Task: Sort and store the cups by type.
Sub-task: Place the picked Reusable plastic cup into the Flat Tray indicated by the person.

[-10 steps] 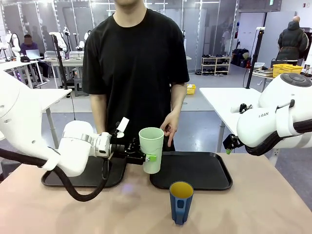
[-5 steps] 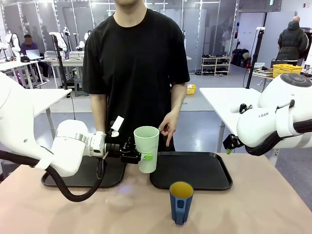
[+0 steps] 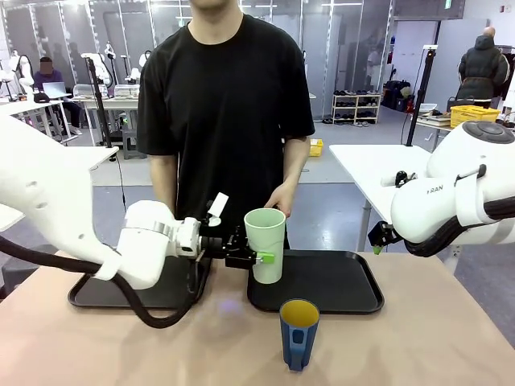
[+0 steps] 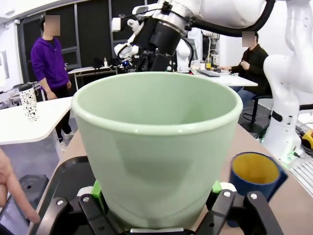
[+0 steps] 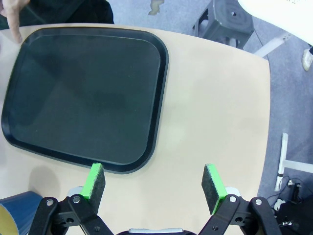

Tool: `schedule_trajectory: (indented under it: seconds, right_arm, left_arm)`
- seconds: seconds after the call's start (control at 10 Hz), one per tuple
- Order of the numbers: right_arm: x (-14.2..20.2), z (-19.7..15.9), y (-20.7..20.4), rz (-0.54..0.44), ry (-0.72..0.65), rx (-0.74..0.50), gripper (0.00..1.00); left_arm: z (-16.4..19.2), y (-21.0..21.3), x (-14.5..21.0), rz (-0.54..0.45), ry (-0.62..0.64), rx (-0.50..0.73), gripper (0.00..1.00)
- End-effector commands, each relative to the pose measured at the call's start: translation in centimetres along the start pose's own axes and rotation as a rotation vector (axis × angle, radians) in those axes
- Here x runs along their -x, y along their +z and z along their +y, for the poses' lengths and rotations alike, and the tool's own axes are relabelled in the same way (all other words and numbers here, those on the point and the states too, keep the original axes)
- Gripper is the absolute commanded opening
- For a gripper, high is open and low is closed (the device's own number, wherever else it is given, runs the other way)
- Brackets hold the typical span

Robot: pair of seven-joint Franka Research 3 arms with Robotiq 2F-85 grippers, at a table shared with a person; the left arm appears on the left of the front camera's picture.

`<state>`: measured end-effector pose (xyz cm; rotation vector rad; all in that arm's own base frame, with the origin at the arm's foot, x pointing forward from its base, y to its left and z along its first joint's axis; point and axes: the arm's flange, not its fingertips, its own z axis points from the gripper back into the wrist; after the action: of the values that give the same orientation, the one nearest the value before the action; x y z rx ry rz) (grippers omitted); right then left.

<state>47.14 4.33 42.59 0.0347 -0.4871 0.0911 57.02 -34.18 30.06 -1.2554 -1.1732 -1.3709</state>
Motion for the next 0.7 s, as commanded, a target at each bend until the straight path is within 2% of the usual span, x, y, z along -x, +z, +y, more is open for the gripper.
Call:
schedule_trajectory:
  seconds: [0.0, 0.1, 0.3, 0.6]
  right_arm:
    - [-0.1, -0.2, -0.2, -0.001, 0.011, 0.008, 1.0]
    - [-0.1, -0.2, -0.2, -0.001, 0.011, 0.008, 1.0]
    - [-0.1, -0.2, -0.2, -0.001, 0.011, 0.008, 1.0]
    - [-0.1, -0.2, -0.2, -0.001, 0.011, 0.008, 1.0]
  left_arm:
    - [3.7, -1.6, 1.1, -0.05, 0.029, -0.029, 0.85]
    - [4.8, -2.4, 1.7, -0.064, 0.029, -0.061, 0.85]
    - [6.5, -3.7, 2.6, -0.119, 0.041, -0.035, 0.85]
    - [8.0, -4.6, 4.4, -0.079, 0.052, -0.071, 0.85]
